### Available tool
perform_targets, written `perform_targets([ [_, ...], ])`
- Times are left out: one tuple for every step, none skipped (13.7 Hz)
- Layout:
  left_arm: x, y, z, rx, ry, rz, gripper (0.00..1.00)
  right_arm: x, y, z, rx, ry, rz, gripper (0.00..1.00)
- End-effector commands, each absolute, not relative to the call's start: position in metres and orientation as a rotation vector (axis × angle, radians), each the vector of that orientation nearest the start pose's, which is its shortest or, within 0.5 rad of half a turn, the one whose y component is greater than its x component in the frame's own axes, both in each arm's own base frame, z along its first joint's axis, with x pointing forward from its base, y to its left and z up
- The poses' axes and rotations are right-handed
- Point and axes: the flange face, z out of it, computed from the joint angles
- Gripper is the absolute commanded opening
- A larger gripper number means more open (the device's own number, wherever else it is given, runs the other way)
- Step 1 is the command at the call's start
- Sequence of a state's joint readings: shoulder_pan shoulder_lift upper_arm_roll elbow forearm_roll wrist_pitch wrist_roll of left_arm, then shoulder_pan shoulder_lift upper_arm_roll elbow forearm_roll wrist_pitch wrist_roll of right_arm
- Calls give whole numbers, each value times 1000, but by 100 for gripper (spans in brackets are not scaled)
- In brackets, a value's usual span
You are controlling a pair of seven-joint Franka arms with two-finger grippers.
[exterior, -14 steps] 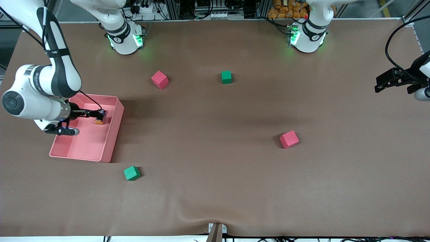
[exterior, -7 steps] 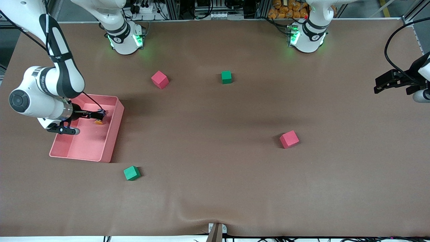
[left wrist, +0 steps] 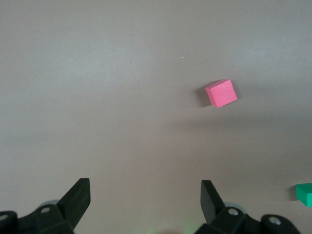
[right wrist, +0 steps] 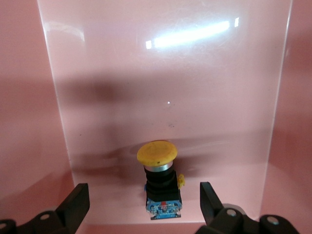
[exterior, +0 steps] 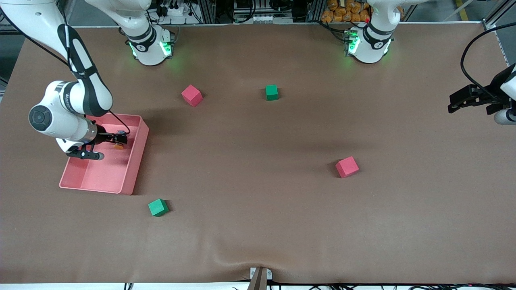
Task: Place and upright button with both arms
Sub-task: 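Lower the right gripper into the tray around the yellow button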
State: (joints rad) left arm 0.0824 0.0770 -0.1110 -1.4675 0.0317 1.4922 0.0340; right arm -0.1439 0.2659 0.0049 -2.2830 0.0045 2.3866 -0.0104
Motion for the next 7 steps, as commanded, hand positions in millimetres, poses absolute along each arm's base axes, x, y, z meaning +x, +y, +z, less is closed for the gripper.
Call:
perform_targets([
  [573, -9, 626, -3111, 75, 63, 100, 504, -71, 220, -3127, 173, 202, 100],
  [573, -10, 626, -3111, 78, 63, 100, 505, -72, 216, -3131, 169, 184, 100],
  [573, -9, 626, -3111, 78, 63, 100, 507, -74, 213, -3143, 155, 161, 100],
  [573, -9, 626, -3111, 78, 63, 100, 506, -74, 212, -3147, 149, 157, 100],
  [573, -9, 626, -3113, 78, 64, 100, 505, -74, 211, -3148, 147, 159, 100],
  [573, -10, 626, -3113, 80, 63, 100, 505, -74, 210, -3149, 147, 140, 100],
  [572, -11, 627, -3112, 83, 61, 100, 501, -73, 203, -3149, 146, 137, 100],
])
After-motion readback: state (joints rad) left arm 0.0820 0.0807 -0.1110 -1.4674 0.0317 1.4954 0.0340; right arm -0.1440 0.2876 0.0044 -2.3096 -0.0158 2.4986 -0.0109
